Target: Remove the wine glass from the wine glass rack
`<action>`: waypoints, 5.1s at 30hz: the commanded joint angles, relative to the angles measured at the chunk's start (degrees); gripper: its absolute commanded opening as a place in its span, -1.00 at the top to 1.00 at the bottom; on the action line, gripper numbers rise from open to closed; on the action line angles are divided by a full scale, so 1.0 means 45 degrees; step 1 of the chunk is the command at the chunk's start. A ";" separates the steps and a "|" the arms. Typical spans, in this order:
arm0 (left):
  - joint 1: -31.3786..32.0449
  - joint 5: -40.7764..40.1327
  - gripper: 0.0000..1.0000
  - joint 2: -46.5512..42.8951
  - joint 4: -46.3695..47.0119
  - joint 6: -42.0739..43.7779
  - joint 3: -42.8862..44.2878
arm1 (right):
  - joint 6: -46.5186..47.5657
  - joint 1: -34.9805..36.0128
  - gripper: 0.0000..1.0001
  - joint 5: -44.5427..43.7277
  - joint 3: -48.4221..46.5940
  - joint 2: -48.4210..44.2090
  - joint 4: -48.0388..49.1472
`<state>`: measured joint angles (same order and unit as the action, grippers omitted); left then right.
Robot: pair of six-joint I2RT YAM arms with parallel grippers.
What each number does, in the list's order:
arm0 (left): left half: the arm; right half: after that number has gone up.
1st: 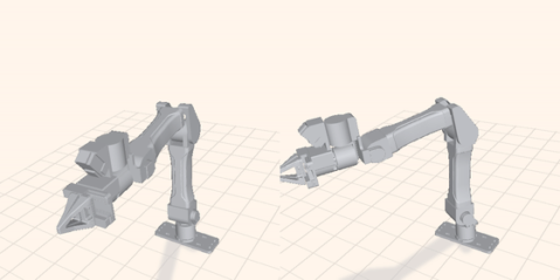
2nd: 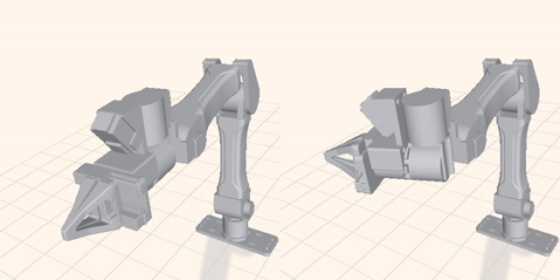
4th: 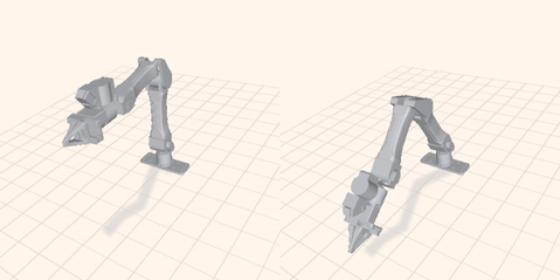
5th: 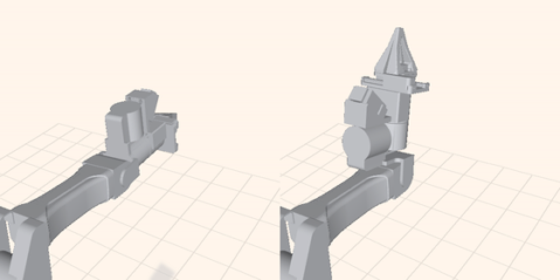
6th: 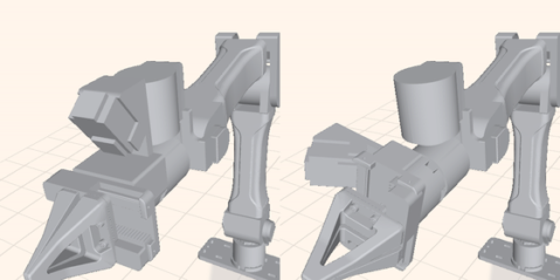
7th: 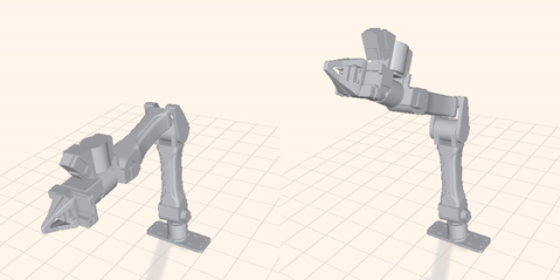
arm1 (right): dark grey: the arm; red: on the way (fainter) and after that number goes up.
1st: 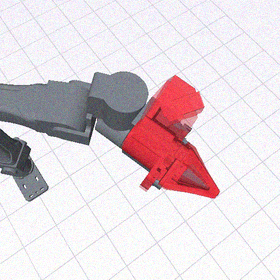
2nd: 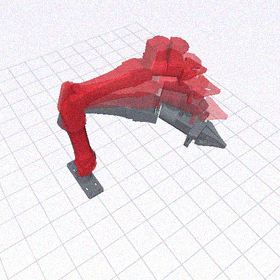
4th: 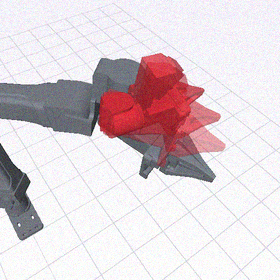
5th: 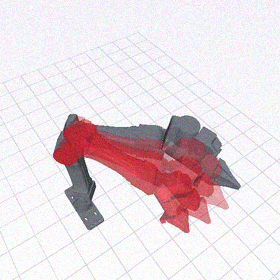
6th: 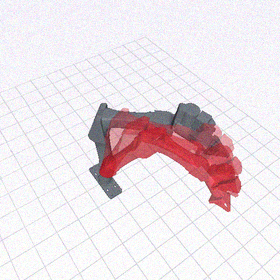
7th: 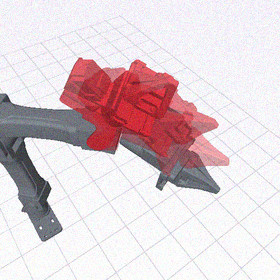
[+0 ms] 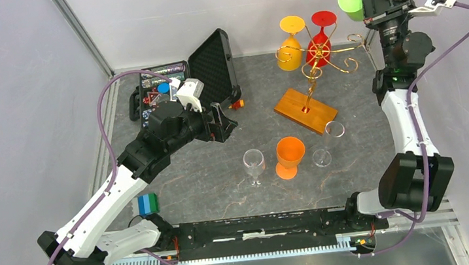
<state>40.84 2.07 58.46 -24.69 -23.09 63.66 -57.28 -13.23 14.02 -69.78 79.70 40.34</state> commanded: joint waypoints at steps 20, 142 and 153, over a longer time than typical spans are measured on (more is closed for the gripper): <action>-0.0213 0.1565 -1.00 0.0048 0.2722 -0.2386 0.0290 | -0.9830 0.1711 1.00 0.1288 0.2097 -0.3337 0.6282; 0.0085 -0.1300 0.96 0.1467 -0.7543 0.0738 0.3045 | 0.1105 0.9307 -0.59 -0.7842 0.5311 -0.8605 -0.4742; 0.2812 -0.2764 0.95 0.4674 -0.9262 0.1353 0.4008 | 0.1311 0.9318 -0.58 -0.8086 0.5369 -0.8908 -0.5144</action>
<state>52.53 -7.53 79.46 -63.86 -20.01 79.00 -53.04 28.60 -20.69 -44.29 40.45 17.50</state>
